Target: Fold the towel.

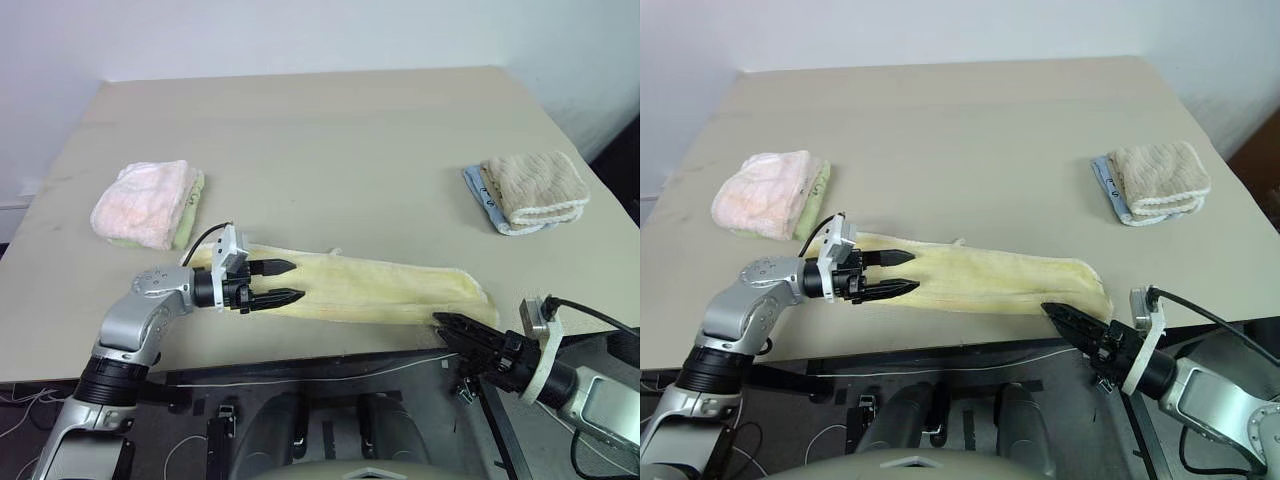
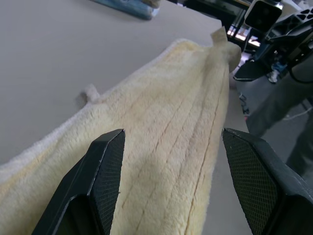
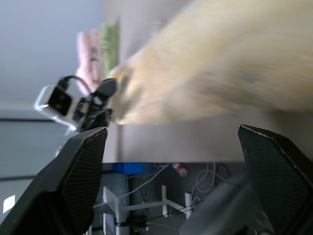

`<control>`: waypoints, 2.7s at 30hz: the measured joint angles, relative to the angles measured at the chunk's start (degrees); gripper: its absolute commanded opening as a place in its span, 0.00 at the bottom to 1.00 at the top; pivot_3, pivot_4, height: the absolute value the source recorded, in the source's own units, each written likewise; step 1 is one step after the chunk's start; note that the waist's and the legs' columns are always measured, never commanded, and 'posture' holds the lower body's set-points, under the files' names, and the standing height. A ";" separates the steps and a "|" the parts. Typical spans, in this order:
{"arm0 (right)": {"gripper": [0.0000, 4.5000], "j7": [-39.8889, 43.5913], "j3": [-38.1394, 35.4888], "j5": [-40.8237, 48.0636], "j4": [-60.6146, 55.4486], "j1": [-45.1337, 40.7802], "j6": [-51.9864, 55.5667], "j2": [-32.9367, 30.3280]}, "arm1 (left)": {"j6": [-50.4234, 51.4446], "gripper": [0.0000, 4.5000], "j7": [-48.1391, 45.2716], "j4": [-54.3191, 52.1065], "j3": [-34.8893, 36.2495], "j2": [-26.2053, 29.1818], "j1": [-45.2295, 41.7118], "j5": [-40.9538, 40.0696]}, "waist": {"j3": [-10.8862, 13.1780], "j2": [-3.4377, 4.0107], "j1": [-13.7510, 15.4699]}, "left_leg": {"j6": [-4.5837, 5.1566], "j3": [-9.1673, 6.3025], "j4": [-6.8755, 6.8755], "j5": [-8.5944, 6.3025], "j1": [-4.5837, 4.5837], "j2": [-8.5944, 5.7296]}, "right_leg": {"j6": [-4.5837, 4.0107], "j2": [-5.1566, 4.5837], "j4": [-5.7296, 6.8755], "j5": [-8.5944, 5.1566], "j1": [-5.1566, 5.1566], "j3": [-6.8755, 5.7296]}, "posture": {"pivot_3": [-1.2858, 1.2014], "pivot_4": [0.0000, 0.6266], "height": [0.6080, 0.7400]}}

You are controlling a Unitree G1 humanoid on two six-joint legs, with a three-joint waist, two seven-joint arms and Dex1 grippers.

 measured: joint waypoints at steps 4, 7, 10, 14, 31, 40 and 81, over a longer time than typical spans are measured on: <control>0.99 -2.82 -0.04 0.99 3.42 -0.83 1.00 -1.00 | -0.06 0.74 0.00 0.00 0.01 -0.17 0.78 0.36 | -0.01 0.00 -0.14 | 0.00 0.00 0.00 0.00 0.02 0.00 | 0.00 0.00 0.00 0.00 0.03 0.00 | 0.52 0.24 1.00; 0.99 -5.88 -1.20 1.37 5.72 -4.03 0.68 -0.18 | -0.09 0.74 0.05 -0.05 0.01 -1.11 0.82 0.38 | -0.01 0.00 -0.13 | 0.00 0.00 0.02 -0.01 0.02 0.00 | 0.00 -0.01 -0.02 0.00 0.06 0.01 | 0.52 0.24 1.00; 0.99 -10.52 -4.03 1.17 7.45 -6.88 -1.35 1.50 | -0.09 0.74 0.04 -0.19 0.01 -1.48 0.99 0.39 | -0.01 0.00 -0.01 | -0.01 0.00 0.00 -0.01 0.02 0.00 | 0.00 0.00 -0.03 0.00 0.04 0.00 | 0.52 0.24 1.00; 0.99 -15.59 -5.24 1.15 7.28 -9.07 -2.93 3.55 | -0.30 0.74 -0.04 -0.19 0.01 -1.62 1.05 0.56 | -0.01 0.02 -0.03 | 0.02 0.00 -0.05 0.01 0.00 0.00 | 0.01 0.00 -0.03 -0.01 -0.02 0.00 | 0.52 0.24 1.00; 0.85 -17.60 -5.59 0.99 1.22 -7.01 -1.93 6.23 | -1.46 0.74 -0.85 -0.04 0.01 -1.29 1.58 0.84 | -0.03 0.05 -0.13 | 0.02 0.01 -0.07 -0.01 0.00 0.00 | 0.01 0.00 -0.04 -0.01 -0.02 0.01 | 0.52 0.24 1.00; 0.16 -19.22 -5.61 1.00 -0.30 -6.97 -3.14 4.47 | -2.31 0.74 -1.16 0.37 0.00 -1.29 1.59 1.97 | -0.02 0.06 -0.12 | 0.02 0.01 -0.08 -0.01 -0.01 0.00 | 0.00 -0.01 -0.08 -0.01 -0.02 0.01 | 0.52 0.24 1.00; 0.00 43.55 20.00 -52.93 -0.43 -42.91 -1.68 -15.55 | 0.57 0.74 2.75 -5.02 1.23 1.48 2.72 1.83 | 0.02 0.09 -0.10 | 0.07 0.04 -0.05 -0.07 -0.11 -0.02 | 0.01 -0.03 -0.17 0.00 -0.11 -0.02 | 0.52 0.24 1.00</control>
